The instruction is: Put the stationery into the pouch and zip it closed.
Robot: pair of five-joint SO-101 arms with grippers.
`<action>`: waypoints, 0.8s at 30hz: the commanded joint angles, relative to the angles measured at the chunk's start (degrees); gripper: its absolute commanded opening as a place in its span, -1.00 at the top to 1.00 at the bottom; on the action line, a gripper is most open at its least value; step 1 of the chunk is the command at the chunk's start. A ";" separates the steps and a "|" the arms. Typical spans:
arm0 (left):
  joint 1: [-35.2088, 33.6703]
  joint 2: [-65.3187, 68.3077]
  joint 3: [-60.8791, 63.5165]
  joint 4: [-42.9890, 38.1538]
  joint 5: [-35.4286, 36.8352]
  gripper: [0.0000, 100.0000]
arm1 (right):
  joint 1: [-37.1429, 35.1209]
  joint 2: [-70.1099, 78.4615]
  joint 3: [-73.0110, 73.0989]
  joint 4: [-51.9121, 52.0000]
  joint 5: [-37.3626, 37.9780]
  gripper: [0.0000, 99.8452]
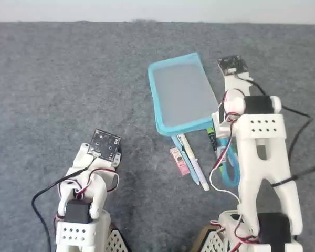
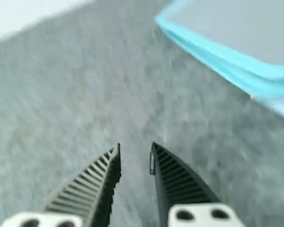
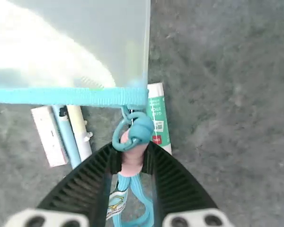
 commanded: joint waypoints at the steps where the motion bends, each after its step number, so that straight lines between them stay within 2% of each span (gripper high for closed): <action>1: -0.18 -0.88 -6.11 -2.37 1.23 0.77 | -4.53 -3.91 -7.82 4.26 2.55 0.98; 4: -0.18 3.69 -11.38 -2.29 2.20 0.68 | -9.89 -6.20 -9.14 5.41 3.08 0.98; 7: 0.00 13.98 -20.26 -2.64 5.01 0.66 | -13.67 -9.98 -8.09 4.88 3.34 0.98; 11: 1.23 31.21 -34.07 -2.64 7.74 0.66 | -14.73 -15.16 -1.49 -0.75 3.43 0.99; 14: 3.25 42.02 -40.04 -3.43 11.43 0.65 | -14.64 -18.15 4.84 -5.05 3.43 0.99; 18: 7.47 50.99 -38.46 -13.10 15.47 0.57 | -14.73 -19.82 10.20 -9.01 3.43 0.99; 24: 10.29 63.12 -33.71 -25.67 16.18 0.54 | -14.20 -20.44 8.97 -9.19 3.43 0.99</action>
